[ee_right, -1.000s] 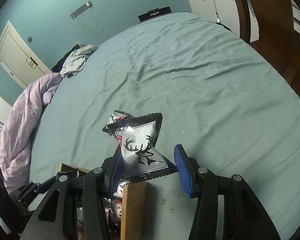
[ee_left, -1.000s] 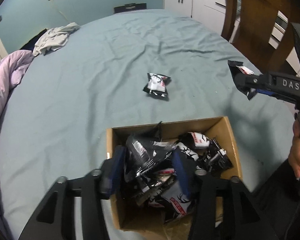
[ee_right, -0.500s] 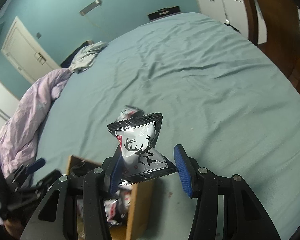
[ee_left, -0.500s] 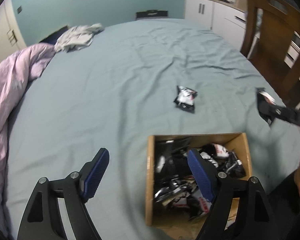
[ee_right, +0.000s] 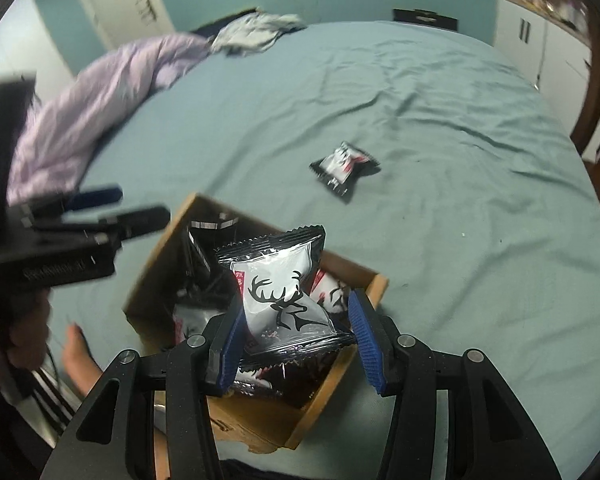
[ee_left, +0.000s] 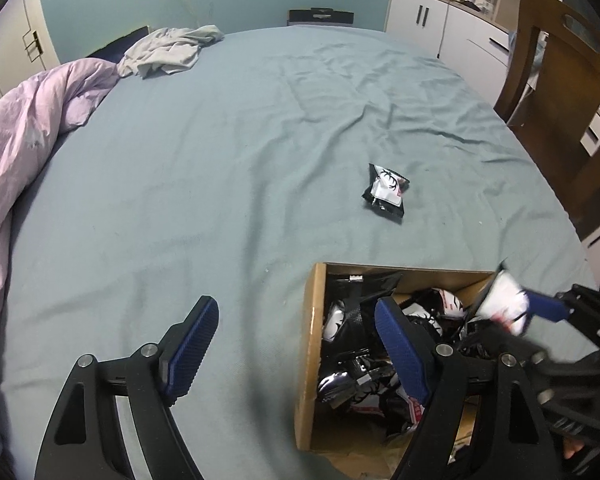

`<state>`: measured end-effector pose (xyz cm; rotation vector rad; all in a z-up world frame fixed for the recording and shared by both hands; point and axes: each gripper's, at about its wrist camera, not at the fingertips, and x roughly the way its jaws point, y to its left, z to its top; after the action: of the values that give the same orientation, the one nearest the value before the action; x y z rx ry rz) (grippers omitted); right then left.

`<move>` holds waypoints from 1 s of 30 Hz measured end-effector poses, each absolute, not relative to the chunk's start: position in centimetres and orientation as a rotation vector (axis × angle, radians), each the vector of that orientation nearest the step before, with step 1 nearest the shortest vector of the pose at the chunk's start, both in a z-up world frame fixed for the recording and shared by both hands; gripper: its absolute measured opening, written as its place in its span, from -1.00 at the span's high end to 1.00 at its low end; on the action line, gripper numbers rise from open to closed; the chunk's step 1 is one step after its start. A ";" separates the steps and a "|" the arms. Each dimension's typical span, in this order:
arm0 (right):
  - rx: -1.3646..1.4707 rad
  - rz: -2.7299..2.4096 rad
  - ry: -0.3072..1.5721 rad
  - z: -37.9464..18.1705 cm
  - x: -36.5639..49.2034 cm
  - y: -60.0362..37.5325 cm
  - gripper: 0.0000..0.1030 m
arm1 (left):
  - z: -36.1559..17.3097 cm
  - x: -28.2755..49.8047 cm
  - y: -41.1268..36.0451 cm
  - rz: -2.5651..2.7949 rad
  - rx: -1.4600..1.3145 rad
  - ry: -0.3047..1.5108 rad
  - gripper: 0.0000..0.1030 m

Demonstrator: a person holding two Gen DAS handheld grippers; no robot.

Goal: Organize snacks
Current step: 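Lower both held packets into the box and open both grippers, then grasp the last white-and-black packet from the bed with the right gripper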

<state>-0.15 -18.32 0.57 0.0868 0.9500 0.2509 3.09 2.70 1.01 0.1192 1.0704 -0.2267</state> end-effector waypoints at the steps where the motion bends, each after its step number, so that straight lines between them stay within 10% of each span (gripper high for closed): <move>1: 0.072 0.254 0.964 0.4 0.0 -17.8 0.05 | 1.0 3.1 2.7 -0.227 0.122 1.068 -0.58; 14: 0.161 0.219 0.881 1.6 0.1 -19.4 -0.39 | 0.7 2.9 2.2 -0.221 0.153 1.069 -0.58; 30: 0.285 0.169 0.964 1.0 2.4 -21.3 -0.40 | 1.0 2.9 1.0 -0.242 0.184 1.062 -0.58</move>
<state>2.44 -21.33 0.97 0.2852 0.9636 0.1694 2.89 0.97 1.04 0.1839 1.0621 -0.2424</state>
